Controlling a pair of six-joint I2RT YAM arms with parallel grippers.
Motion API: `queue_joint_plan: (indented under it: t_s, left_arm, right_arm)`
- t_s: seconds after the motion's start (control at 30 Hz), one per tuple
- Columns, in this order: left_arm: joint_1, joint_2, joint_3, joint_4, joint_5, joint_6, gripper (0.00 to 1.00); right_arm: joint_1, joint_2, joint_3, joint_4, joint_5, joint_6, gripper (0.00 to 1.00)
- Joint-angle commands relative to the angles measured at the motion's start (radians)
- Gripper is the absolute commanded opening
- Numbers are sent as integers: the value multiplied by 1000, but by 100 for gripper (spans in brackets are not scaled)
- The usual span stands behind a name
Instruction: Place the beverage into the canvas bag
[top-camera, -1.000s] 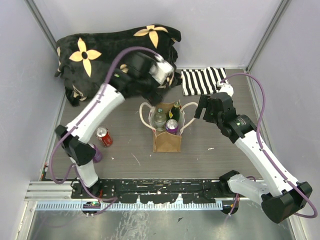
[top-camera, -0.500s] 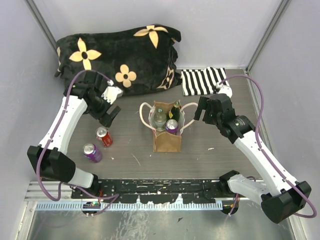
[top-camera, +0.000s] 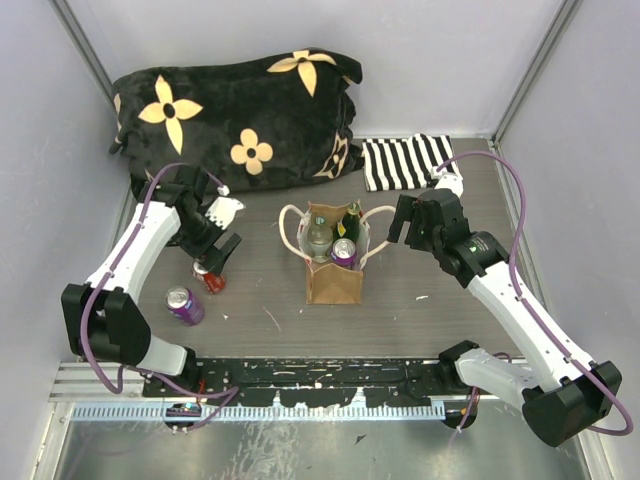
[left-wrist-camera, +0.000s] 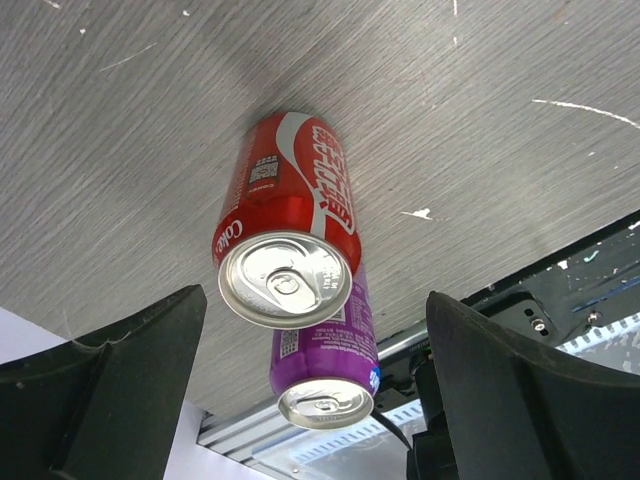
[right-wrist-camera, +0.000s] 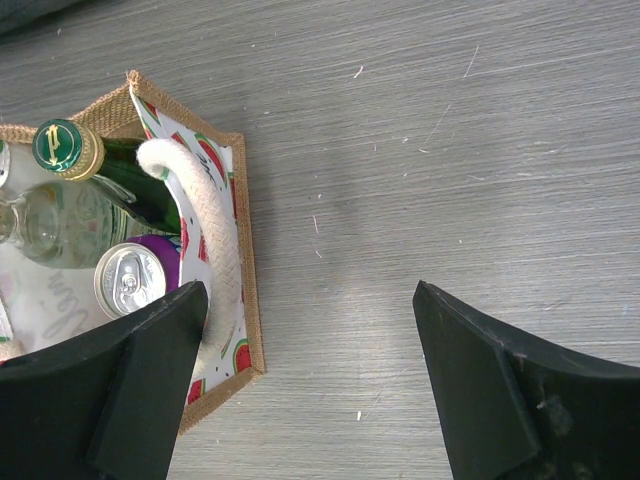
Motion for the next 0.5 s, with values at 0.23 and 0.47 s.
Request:
queue_joint_plan:
  t_s: [0.23, 0.47]
  left_arm:
    - [48, 28, -106, 86, -17, 93, 98]
    - [48, 28, -133, 121, -4, 69, 72]
  right_arm:
    - [-7, -24, 14, 27, -1, -4, 90]
    - [-7, -21, 17, 27, 1, 1, 90]
